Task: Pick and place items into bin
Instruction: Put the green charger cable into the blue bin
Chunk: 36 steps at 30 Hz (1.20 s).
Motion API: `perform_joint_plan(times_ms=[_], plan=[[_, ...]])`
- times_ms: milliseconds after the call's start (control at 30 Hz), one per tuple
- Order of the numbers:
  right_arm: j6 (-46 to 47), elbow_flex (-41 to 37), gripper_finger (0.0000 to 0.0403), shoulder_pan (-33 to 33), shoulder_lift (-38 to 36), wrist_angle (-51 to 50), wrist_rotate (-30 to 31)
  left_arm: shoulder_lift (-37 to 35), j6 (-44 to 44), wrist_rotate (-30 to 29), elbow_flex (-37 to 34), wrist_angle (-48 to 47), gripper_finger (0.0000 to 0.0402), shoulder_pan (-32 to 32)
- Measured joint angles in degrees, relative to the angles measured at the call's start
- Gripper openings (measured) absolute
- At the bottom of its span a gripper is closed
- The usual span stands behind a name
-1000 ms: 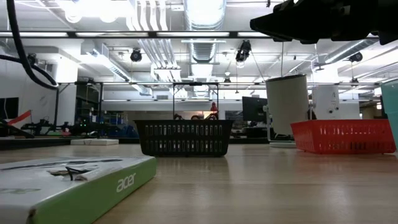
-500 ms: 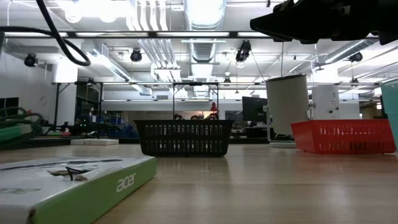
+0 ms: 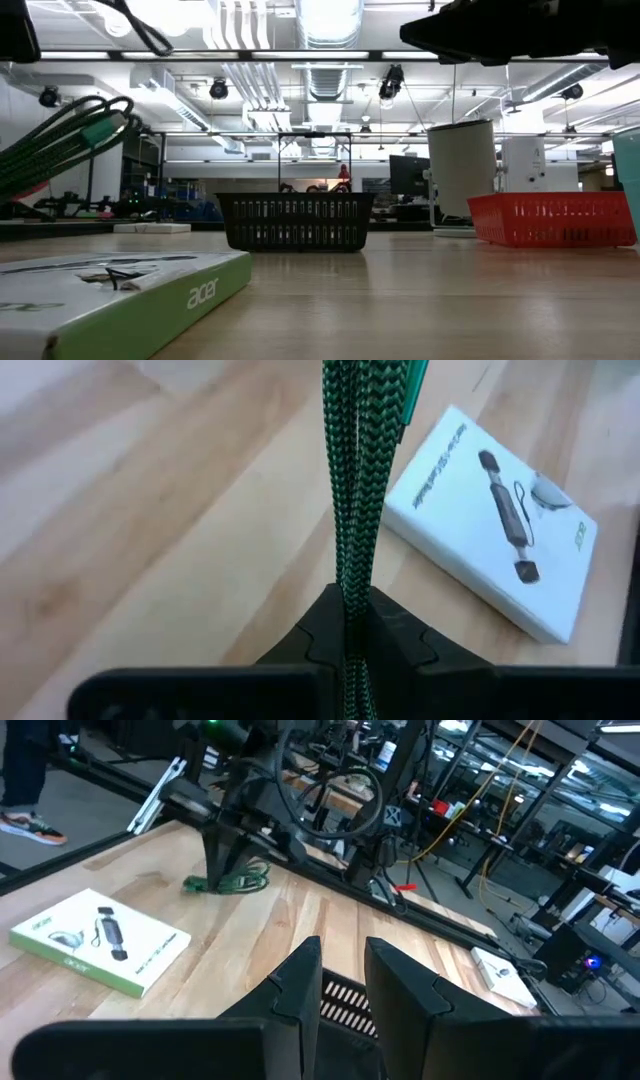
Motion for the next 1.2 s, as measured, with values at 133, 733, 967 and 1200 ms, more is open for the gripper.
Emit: perform_joint_plan(times_ms=[133, 733, 967, 1200], plan=[[-1.06, 0.52, 0.0069, 0.0, 0.0, 0.04, 0.68, 0.0, 3.3, -1.65, -0.07, 0.35, 0.0008, 0.02], [4.17, 0.89, 0.0176, 0.0, 0.15, -0.23, 0.16, -0.07, 31.07, -14.83, -0.74, 12.2, 0.0008, 0.11], [4.78, 0.89, 0.02, 0.0, 0.15, 1.92, -5.74, -0.15, 42.14, -17.87, -1.53, 20.59, 0.0008, 0.21], [4.78, 0.89, 0.0198, 0.0, 0.15, 1.95, -11.96, -0.44, 48.18, -19.56, -1.66, 23.79, 0.0008, 2.25]])
